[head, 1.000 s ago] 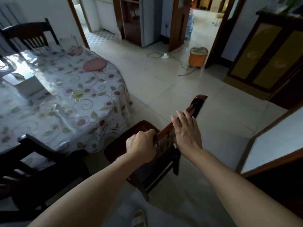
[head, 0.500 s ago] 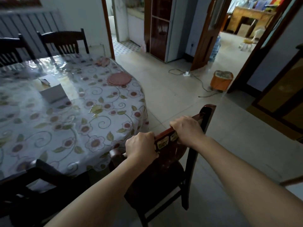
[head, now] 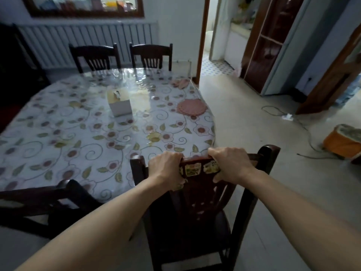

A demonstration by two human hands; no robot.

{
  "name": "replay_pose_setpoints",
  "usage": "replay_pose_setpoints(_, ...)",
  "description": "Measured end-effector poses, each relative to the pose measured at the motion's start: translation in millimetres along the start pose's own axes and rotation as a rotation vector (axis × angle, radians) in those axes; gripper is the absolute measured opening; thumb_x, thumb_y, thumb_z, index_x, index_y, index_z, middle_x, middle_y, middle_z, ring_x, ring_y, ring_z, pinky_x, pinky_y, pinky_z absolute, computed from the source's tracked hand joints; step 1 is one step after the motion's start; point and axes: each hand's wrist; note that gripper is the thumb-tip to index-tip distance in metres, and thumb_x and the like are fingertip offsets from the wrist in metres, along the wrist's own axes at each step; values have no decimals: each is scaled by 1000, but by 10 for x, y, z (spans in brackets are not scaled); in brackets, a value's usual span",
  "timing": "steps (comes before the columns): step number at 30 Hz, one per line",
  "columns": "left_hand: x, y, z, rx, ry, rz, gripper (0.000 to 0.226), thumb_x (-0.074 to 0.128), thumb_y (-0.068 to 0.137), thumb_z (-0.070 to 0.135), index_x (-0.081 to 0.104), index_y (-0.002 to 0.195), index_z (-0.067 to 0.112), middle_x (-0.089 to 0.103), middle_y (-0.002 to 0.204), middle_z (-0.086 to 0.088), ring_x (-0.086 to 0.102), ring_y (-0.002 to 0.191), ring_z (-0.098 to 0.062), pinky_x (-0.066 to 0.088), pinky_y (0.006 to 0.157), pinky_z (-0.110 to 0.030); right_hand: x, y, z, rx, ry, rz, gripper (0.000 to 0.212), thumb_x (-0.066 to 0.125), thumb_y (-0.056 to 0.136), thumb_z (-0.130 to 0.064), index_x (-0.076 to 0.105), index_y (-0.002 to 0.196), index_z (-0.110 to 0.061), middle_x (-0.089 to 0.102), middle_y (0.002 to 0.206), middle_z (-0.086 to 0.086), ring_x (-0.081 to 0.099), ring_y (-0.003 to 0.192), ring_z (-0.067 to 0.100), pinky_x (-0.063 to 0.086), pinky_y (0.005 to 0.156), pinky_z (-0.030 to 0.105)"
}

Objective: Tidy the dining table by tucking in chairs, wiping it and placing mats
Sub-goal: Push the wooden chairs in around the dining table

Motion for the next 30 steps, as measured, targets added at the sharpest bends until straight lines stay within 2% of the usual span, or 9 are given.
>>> replay_pose_setpoints(6, 42, 118, -185, -86, 43, 81, 34, 75, 68, 33, 53, 91, 22, 62, 91, 2, 61, 86, -22, 35, 64, -31, 86, 384, -26, -128, 29, 53, 71, 81, 64, -45, 46, 121, -22, 61, 112, -1, 61, 102, 23, 44, 74, 32)
replay_pose_setpoints(12, 330, 19, -451, -101, 146, 41, 41, 74, 70, 40, 48, 96, 22, 57, 96, 5, 60, 88, -20, 33, 62, -29, 424, 489, -271, -218, 105, 116, 52, 77, 72, -37, 49, 113, -20, 59, 105, -1, 59, 97, 21, 43, 76, 31)
replay_pose_setpoints(14, 412, -28, -567, -94, 159, 68, 38, 72, 72, 39, 46, 94, 23, 56, 94, 6, 59, 87, -19, 31, 61, -28, 551, 525, -379, -238, 128, 149, 49, 78, 70, -33, 51, 109, -19, 60, 100, -2, 59, 94, 20, 43, 73, 31)
replay_pose_setpoints(16, 497, -92, -722, -78, 178, 120, 36, 74, 68, 37, 49, 90, 23, 57, 88, 6, 60, 82, -18, 30, 59, -27, 687, 563, -529, -257, 125, 178, 52, 86, 55, -28, 56, 97, -19, 61, 86, -3, 62, 79, 20, 44, 61, 29)
replay_pose_setpoints(18, 585, -160, -868, -40, 237, 139, 40, 82, 55, 32, 54, 82, 22, 58, 75, 7, 61, 66, -17, 28, 51, -25, 793, 554, -686, -275, 136, 217, 54, 88, 36, -19, 59, 81, -19, 59, 69, -5, 60, 61, 17, 41, 48, 24)
replay_pose_setpoints(19, 609, -194, -918, -34, 255, 133, 42, 85, 48, 31, 57, 79, 23, 58, 69, 8, 60, 60, -15, 27, 48, -23, 837, 535, -748, -283, 140, 256, 51, 86, 33, -14, 59, 77, -20, 57, 65, -6, 58, 58, 16, 40, 47, 23)
replay_pose_setpoints(22, 691, -269, -999, 1, 266, 124, 43, 86, 46, 29, 59, 79, 24, 59, 68, 8, 60, 58, -14, 28, 46, -23, 890, 480, -812, -299, 166, 327, 46, 81, 36, -8, 58, 74, -18, 57, 64, -6, 57, 56, 16, 37, 46, 21)
replay_pose_setpoints(26, 736, -364, -949, 46, 265, 117, 46, 87, 38, 22, 58, 74, 22, 55, 62, 5, 57, 50, -16, 29, 43, -22, 956, 344, -730, -264, 182, 256, 53, 82, 40, -9, 50, 81, -22, 58, 67, -7, 58, 56, 17, 34, 42, 22)
replay_pose_setpoints(30, 846, -476, -943, 60, 211, 88, 51, 87, 40, 22, 63, 85, 25, 58, 69, 5, 61, 59, -17, 33, 39, -24, 1015, 189, -637, -153, 109, 162, 43, 78, 43, -4, 54, 75, -20, 58, 59, -4, 60, 51, 20, 30, 42, 23)
Point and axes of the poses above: each hand's wrist, its own y-axis towards the middle knuckle, its own x-axis out of the palm, z = x × y
